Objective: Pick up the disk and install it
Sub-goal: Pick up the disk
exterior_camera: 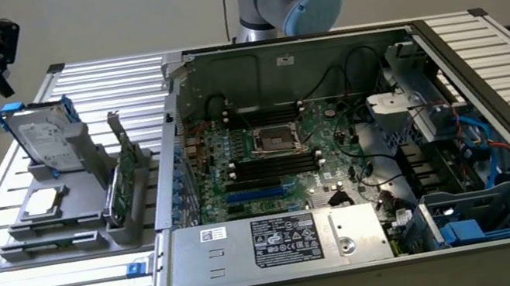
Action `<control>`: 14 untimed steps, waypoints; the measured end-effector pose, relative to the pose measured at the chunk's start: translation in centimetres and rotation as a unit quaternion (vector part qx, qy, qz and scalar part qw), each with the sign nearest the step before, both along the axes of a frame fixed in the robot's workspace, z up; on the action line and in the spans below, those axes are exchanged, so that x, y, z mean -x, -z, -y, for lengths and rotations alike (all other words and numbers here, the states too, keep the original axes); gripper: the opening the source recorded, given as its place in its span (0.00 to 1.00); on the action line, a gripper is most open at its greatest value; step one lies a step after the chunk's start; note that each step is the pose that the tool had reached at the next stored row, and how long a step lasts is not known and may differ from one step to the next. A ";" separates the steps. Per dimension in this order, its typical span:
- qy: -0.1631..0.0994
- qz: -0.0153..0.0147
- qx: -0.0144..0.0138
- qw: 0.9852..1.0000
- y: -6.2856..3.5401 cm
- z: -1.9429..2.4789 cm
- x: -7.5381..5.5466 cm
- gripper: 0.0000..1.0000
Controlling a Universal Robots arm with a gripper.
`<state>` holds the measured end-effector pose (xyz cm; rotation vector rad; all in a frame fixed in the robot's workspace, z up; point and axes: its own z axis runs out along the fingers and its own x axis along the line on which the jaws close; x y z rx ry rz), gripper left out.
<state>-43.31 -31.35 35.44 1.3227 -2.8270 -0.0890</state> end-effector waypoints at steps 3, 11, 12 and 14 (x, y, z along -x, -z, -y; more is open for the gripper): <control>-0.027 0.000 0.000 1.000 0.04 0.00 0.0 0.11; -0.100 0.001 0.000 0.995 0.15 0.00 0.0 0.11; -0.109 0.001 0.000 0.994 0.17 0.00 0.0 0.11; -0.126 0.001 0.000 0.992 0.18 0.00 0.0 0.11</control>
